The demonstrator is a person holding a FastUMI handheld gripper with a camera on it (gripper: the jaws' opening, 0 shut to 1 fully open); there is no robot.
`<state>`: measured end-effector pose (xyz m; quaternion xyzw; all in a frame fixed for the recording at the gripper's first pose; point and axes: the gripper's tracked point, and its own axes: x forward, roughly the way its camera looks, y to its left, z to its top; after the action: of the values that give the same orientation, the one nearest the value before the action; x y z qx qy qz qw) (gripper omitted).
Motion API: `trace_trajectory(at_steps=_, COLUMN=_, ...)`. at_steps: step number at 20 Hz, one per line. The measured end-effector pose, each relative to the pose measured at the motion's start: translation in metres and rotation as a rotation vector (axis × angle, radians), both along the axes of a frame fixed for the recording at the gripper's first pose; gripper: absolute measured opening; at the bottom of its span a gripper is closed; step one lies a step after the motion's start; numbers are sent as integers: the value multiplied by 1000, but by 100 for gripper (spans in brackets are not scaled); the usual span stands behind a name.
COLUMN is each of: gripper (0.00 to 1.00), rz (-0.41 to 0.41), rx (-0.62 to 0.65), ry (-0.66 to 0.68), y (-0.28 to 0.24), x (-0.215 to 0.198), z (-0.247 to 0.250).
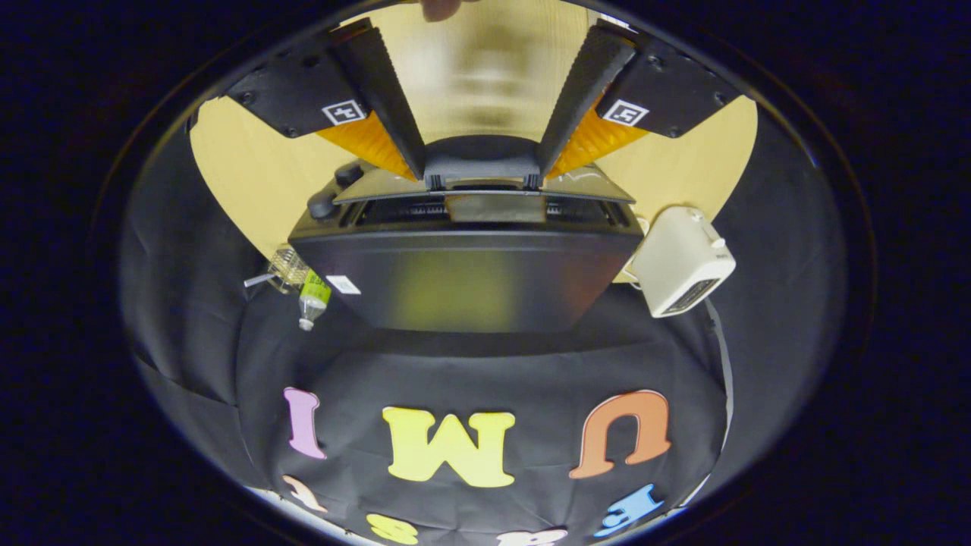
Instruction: Open the toaster oven, put the food inside, and close the toaster oven door.
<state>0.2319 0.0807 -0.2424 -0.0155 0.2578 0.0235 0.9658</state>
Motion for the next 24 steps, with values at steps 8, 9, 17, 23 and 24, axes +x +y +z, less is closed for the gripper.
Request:
trace_trajectory(at_steps=8, gripper=98, rz=5, rx=60, ry=-185, y=4, x=-24, z=107)
trace_trajectory(at_steps=9, gripper=98, rz=5, rx=71, ry=-209, y=4, x=-34, z=120)
trace_trajectory(at_steps=17, gripper=98, rz=18, rx=84, ry=-381, y=-15, x=-142, z=217)
trace_trajectory(at_steps=23, gripper=98, rz=27, rx=121, ry=-456, y=-26, x=-223, z=237)
trace_trajectory(at_steps=24, gripper=99, rz=27, rx=115, ry=-458, y=-29, x=-233, z=233)
